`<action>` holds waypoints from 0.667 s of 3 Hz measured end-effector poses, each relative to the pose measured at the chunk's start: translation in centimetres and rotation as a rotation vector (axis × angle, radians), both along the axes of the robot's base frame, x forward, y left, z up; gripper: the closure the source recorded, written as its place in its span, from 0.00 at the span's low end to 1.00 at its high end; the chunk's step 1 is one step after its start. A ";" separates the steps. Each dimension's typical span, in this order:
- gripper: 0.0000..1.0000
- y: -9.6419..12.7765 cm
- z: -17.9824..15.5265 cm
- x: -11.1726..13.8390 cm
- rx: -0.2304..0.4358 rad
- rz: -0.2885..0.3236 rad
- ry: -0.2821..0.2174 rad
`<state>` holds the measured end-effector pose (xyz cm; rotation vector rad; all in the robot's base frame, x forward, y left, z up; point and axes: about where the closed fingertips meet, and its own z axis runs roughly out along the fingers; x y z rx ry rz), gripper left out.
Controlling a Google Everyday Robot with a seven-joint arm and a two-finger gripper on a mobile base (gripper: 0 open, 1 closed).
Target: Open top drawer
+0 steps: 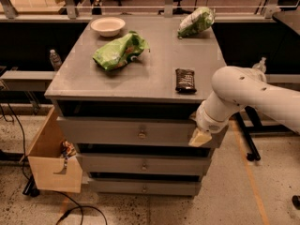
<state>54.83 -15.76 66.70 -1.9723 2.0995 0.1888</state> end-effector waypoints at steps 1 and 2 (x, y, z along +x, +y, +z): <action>0.86 0.0 0.3 0.0 0.000 0.000 0.000; 1.00 0.0 0.6 0.0 0.000 0.000 0.000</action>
Offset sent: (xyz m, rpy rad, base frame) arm -0.0454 -0.0133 -0.0060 0.0191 0.0566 -0.0227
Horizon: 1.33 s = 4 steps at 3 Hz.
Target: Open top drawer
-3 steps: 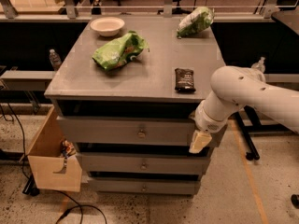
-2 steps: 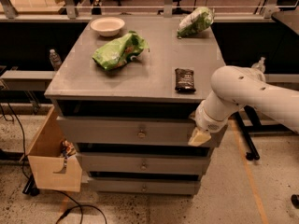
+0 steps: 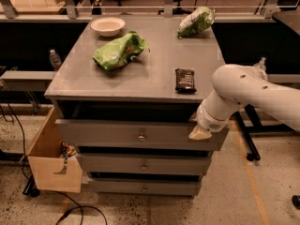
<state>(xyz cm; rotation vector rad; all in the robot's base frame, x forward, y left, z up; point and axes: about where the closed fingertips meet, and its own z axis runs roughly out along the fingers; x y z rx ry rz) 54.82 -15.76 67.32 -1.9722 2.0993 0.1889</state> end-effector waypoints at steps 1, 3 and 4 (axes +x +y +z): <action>1.00 0.0 0.2 0.0 0.000 0.000 0.000; 1.00 0.0 0.6 0.0 0.000 0.000 0.000; 1.00 0.0 0.6 0.0 0.000 0.000 0.000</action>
Offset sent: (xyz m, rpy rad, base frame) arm -0.1537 0.0041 0.0167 0.0668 0.1532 0.0010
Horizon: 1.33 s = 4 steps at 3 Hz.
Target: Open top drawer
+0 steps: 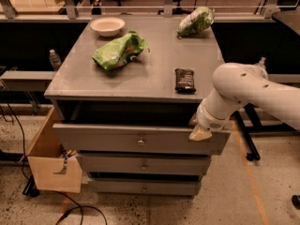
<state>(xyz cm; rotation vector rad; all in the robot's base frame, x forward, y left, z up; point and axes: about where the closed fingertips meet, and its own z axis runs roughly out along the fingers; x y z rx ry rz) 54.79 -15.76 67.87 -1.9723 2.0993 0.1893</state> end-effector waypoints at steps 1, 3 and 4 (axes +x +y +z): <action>1.00 0.0 0.0 0.0 0.000 0.000 0.000; 1.00 0.0 0.0 0.0 0.000 0.000 0.000; 1.00 0.0 0.0 0.0 0.000 0.000 0.000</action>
Offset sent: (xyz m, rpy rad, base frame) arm -0.2421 0.0064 0.0773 0.1010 -0.0596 -0.2346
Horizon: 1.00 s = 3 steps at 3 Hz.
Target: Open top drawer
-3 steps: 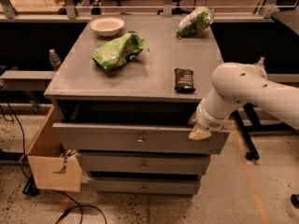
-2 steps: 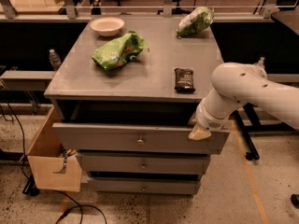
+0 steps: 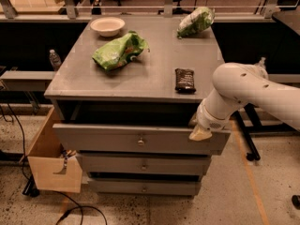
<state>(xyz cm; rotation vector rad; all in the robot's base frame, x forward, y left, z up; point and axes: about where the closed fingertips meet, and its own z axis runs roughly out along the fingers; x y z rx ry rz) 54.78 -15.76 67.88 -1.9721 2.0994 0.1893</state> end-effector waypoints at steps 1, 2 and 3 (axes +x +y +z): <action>0.84 0.1 -0.1 -0.1 0.000 0.002 0.002; 0.62 0.1 -0.1 -0.1 0.000 0.002 0.003; 0.38 0.1 0.0 -0.1 0.000 0.002 0.003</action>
Offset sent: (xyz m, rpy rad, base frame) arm -0.0005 0.0006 -0.0011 -0.0002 0.0023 0.0016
